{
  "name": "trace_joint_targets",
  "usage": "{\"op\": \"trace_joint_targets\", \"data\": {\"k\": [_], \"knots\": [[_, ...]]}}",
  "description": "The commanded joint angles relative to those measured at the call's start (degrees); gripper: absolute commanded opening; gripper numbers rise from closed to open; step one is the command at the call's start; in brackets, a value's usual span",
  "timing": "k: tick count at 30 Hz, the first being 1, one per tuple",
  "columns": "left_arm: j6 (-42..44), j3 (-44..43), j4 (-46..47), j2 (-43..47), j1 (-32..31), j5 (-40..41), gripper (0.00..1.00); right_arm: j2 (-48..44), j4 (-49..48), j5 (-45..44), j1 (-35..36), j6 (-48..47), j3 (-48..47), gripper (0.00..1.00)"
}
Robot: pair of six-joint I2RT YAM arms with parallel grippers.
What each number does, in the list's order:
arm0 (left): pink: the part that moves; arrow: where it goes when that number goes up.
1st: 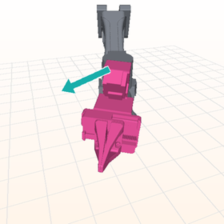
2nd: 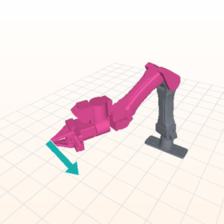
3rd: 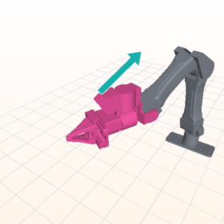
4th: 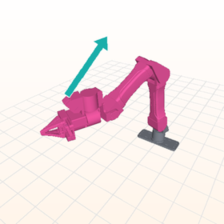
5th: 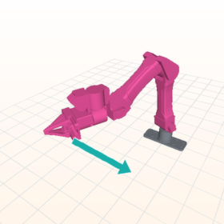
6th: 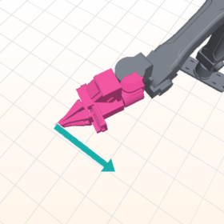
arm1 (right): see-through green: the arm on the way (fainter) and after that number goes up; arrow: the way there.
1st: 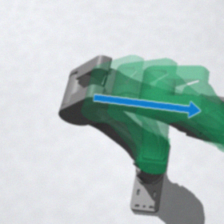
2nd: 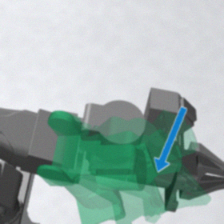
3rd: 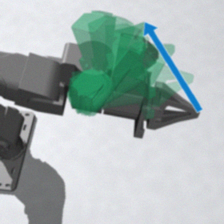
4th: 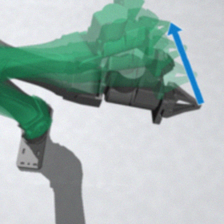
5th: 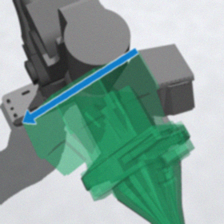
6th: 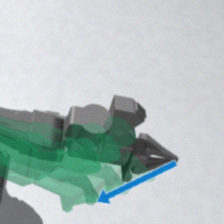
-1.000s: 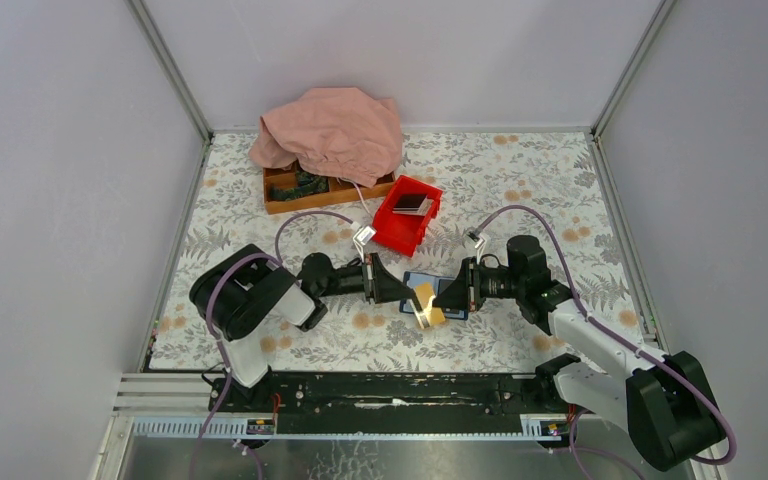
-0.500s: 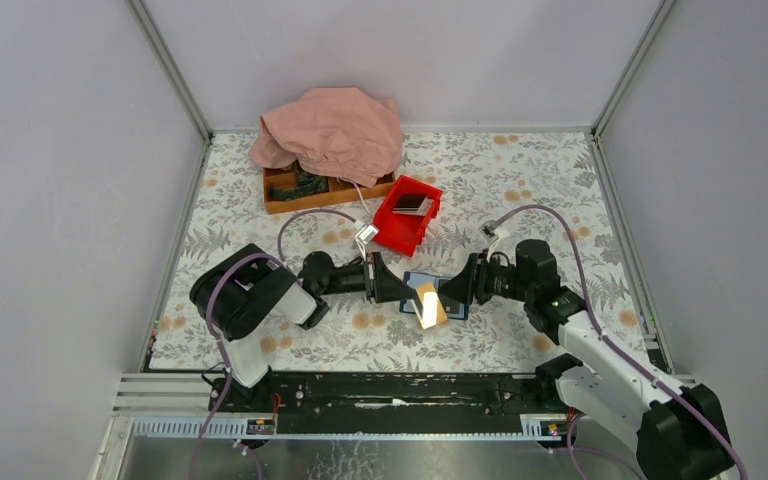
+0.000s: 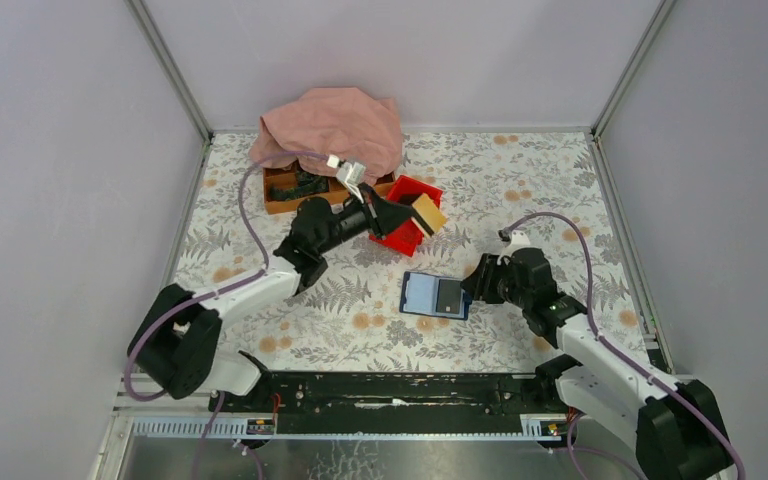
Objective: Take the credit cards out of the card holder
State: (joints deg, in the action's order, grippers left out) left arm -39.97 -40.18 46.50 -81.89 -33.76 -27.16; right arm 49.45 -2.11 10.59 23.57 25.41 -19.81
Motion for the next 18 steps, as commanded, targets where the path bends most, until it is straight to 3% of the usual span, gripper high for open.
{"op": "trace_joint_targets", "data": {"k": [1,5,10,18], "knots": [[17.7,-6.3,-22.4,3.1,-0.3,18.4,0.0,3.9,-5.9,-2.2,-0.3,0.9,1.4,0.44],[23.7,-9.6,-25.3,1.6,-0.3,24.7,0.0,6.5,-8.4,-2.2,-0.3,1.1,2.3,0.44],[31.6,-9.2,-18.4,0.8,-0.2,31.0,0.0,8.8,-10.6,-2.9,-0.3,1.3,3.5,0.44],[41.6,-12.3,-17.9,-4.3,-0.2,38.5,0.0,11.0,-11.7,-3.0,-0.3,1.2,3.6,0.44]]}}
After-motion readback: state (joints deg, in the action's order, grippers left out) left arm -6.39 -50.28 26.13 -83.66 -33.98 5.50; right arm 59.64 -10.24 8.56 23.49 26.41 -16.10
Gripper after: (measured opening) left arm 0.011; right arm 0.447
